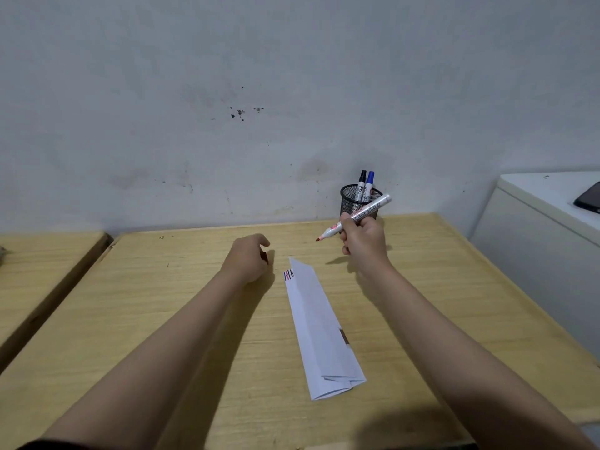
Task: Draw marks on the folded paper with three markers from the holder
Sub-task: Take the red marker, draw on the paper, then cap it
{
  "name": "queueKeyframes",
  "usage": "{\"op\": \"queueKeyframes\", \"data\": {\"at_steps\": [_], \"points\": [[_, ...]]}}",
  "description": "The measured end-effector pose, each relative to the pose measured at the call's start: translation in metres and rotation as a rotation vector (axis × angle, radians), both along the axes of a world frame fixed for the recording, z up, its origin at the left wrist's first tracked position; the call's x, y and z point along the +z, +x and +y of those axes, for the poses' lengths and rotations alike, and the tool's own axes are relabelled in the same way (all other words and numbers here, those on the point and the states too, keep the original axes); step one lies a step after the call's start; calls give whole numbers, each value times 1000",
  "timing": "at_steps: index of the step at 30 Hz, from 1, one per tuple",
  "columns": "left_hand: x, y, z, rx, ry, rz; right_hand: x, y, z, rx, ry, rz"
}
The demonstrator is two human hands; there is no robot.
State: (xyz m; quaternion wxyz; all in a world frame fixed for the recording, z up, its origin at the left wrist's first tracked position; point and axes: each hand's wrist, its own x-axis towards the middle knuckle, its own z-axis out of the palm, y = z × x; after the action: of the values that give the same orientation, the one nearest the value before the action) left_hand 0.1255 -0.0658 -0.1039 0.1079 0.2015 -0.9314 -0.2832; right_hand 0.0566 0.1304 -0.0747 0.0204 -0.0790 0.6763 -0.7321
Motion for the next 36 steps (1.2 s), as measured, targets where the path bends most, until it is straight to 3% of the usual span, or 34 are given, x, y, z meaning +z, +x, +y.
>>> {"op": "queueKeyframes", "data": {"at_steps": [4, 9, 11, 18, 26, 36], "points": [[2, 2, 4, 51, 112, 8, -5, 2, -1, 0, -7, -5], [0, 31, 43, 50, 240, 373, -10, 5, -2, -53, -59, -24], [-4, 36, 50, -20, 211, 304, -12, 7, -4, -82, -62, -41], [-15, 40, 39, -45, -157, 12, -24, 21, -15, -46, -97, -96], [-23, 43, 40, -13, -158, -12, -35, 43, -39, -33, -35, -228], [-19, 44, 30, -44, -69, -47, -44, 48, -37, -39, 106, -82]]}}
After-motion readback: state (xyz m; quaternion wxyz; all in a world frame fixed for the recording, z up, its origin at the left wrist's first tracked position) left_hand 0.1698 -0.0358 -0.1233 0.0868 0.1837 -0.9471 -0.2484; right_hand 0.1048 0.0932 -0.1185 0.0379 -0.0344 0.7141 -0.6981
